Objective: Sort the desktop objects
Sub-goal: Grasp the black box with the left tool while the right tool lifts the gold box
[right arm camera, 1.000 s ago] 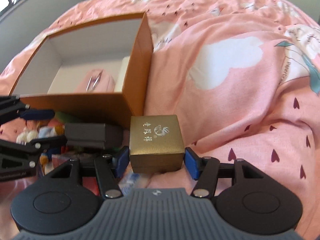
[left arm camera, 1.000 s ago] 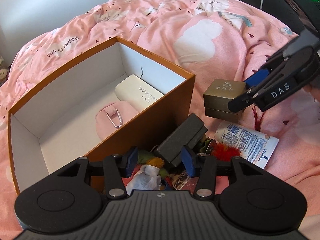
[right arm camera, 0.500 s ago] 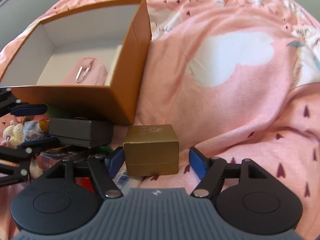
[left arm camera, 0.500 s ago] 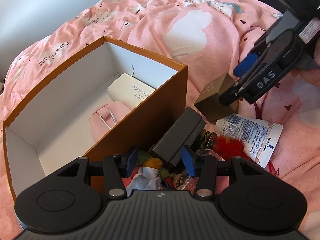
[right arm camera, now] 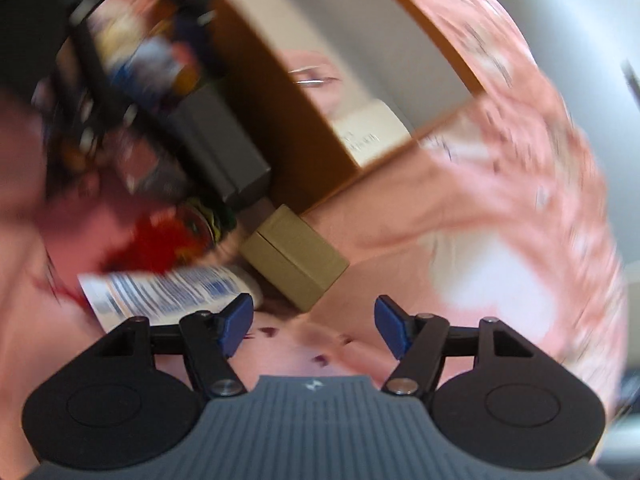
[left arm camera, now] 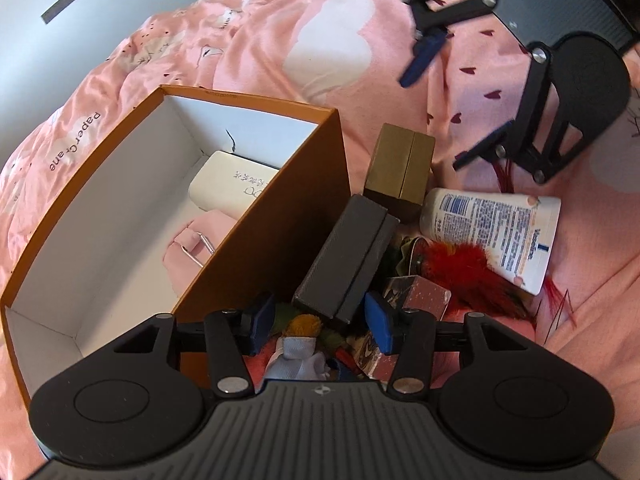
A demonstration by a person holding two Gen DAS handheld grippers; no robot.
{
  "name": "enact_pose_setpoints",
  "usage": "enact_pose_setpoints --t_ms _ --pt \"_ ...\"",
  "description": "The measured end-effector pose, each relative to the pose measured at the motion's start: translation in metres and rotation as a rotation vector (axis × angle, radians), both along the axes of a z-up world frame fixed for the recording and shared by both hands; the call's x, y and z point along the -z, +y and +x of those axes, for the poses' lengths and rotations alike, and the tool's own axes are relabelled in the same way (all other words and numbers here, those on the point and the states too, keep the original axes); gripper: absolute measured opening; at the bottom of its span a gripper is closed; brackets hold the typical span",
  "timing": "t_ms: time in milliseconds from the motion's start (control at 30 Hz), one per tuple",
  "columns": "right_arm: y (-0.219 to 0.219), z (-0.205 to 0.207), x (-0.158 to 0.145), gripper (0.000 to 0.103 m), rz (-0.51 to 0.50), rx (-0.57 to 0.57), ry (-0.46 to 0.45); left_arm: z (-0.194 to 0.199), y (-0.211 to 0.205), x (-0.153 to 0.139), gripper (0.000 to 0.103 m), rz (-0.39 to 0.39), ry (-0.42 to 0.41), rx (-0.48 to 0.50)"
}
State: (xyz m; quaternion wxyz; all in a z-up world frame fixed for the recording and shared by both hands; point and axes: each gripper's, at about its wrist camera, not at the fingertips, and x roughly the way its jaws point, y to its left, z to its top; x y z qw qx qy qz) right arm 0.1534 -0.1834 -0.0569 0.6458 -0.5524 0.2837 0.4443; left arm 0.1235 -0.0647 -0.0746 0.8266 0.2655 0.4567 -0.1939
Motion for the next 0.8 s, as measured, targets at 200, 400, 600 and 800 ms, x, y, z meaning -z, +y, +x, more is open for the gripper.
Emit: enact_pose_setpoints --t_ms 200,400,600,800 --pt "0.017 -0.007 0.019 0.067 -0.148 -0.26 -0.063 0.009 0.002 0.003 0.059 -0.001 0.015 0.065" --pt "0.024 -0.003 0.033 0.055 -0.209 -0.355 -0.061 0.01 -0.005 0.006 0.059 0.018 -0.009 0.175" --pt "0.016 0.006 0.028 0.051 -0.206 -0.327 -0.04 0.012 -0.015 0.009 0.044 0.004 -0.01 0.207" --pt "0.006 0.018 0.009 0.049 -0.122 -0.225 -0.025 0.012 -0.012 0.01 0.044 -0.042 0.005 0.145"
